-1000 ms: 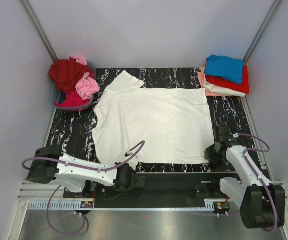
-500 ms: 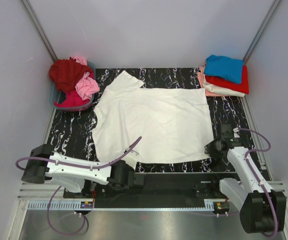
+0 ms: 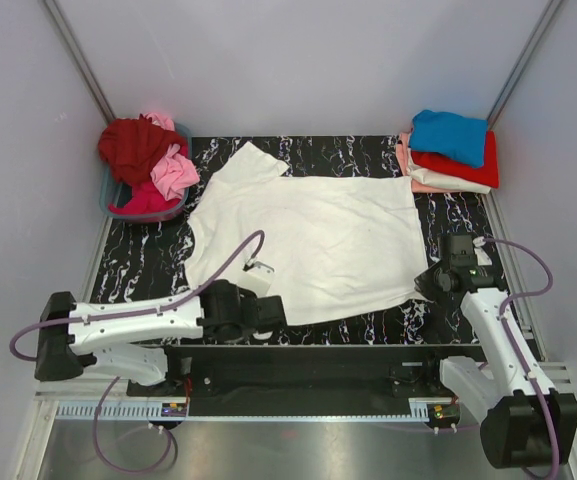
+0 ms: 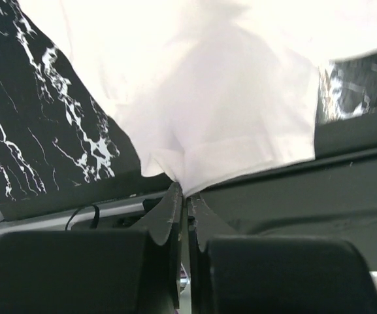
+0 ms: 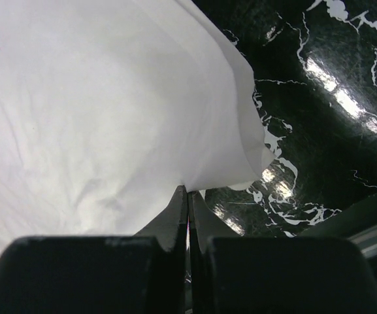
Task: Fold and stack the t-shirts
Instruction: Fold the tshirt
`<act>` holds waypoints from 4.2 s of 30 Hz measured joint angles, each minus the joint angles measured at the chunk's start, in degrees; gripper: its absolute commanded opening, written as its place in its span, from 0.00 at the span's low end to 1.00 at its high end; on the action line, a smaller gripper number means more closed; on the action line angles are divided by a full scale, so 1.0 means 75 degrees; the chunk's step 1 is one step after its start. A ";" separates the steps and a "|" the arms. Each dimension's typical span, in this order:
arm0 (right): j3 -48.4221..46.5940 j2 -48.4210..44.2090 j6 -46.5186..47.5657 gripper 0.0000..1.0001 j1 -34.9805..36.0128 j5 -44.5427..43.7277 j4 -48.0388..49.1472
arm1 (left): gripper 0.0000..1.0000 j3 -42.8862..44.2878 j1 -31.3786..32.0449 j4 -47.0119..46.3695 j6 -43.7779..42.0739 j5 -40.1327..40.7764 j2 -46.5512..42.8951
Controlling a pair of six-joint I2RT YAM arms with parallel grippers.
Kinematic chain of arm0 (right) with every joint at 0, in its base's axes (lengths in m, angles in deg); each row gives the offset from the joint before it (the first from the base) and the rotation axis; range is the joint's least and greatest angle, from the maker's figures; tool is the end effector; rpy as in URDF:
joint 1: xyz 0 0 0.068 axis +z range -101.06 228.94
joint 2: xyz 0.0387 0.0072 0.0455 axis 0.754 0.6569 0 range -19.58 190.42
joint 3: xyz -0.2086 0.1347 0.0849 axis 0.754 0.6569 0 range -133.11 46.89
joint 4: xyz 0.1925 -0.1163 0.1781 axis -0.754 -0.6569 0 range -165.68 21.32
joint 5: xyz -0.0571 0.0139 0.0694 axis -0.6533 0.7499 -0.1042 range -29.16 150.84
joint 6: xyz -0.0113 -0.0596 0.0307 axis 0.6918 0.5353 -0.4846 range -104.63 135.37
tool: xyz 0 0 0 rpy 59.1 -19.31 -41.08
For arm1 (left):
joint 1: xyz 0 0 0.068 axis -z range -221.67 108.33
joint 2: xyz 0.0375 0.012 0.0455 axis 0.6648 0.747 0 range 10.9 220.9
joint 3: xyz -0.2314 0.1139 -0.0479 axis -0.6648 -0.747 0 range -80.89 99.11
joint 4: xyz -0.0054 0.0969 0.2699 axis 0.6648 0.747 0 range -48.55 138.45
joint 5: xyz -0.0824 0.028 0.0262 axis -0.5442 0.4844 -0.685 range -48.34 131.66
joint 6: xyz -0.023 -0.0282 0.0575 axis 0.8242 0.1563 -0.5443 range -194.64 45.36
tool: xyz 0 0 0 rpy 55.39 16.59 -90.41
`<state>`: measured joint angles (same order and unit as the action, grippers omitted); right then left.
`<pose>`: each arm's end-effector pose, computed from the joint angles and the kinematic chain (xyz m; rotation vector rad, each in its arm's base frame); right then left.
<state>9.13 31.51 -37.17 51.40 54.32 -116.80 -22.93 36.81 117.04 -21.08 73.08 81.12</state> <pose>0.2008 0.0024 0.1936 1.1531 2.3783 0.1770 0.0714 -0.2071 0.2320 0.5505 2.5556 0.2543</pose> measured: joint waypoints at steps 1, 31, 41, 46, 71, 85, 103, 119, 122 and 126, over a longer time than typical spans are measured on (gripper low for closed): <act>-0.0111 0.0140 0.0047 0.00 0.0000 -0.0003 -0.0006 | 0.04 0.0090 -0.0262 -0.0090 -0.0297 0.0009 -0.0020; -0.3643 0.5362 0.1043 0.00 -0.0047 -0.0058 0.0848 | 0.00 0.3821 -0.5861 -0.2480 -0.6951 0.0076 0.3733; -0.4299 0.6505 0.1122 0.00 -0.0356 0.0006 0.0982 | 0.00 0.4631 -0.6601 -0.2655 -0.7393 0.0128 0.5167; -0.4555 0.6834 0.1186 0.00 -0.0560 0.0029 0.1055 | 0.00 0.5141 -0.6706 -0.2646 -0.7513 0.0373 0.5444; -0.4156 0.5278 0.1827 1.00 -0.1285 0.0076 0.0851 | 0.95 0.3917 -0.7347 -0.2361 -0.5412 0.0420 0.3649; -0.1198 0.4106 0.1492 0.78 -0.1279 0.1227 0.1492 | 0.95 -0.1588 -0.8807 -0.4555 -0.3162 -0.2634 0.0781; -0.1437 0.5286 0.1603 0.24 -0.1993 0.1422 0.2492 | 0.77 -0.2745 -0.9445 -0.6572 -0.2235 -0.3450 0.0425; -0.1437 0.5254 0.1746 0.00 -0.2206 0.1381 0.2521 | 0.00 -0.2961 -0.9457 -0.6977 -0.2398 -0.3293 0.0187; -0.1411 0.4887 0.1749 0.00 -0.2416 0.1224 0.2215 | 0.00 -0.2958 -0.9489 -0.6697 -0.2396 -0.3156 -0.0408; -0.1361 0.4167 0.1743 0.00 -0.2608 0.1139 0.1862 | 0.00 -0.2876 -0.9530 -0.6309 -0.2387 -0.3051 -0.1160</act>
<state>-1.08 62.76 -24.10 31.84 62.86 -102.83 -44.51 -34.66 69.72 -38.98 50.20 72.42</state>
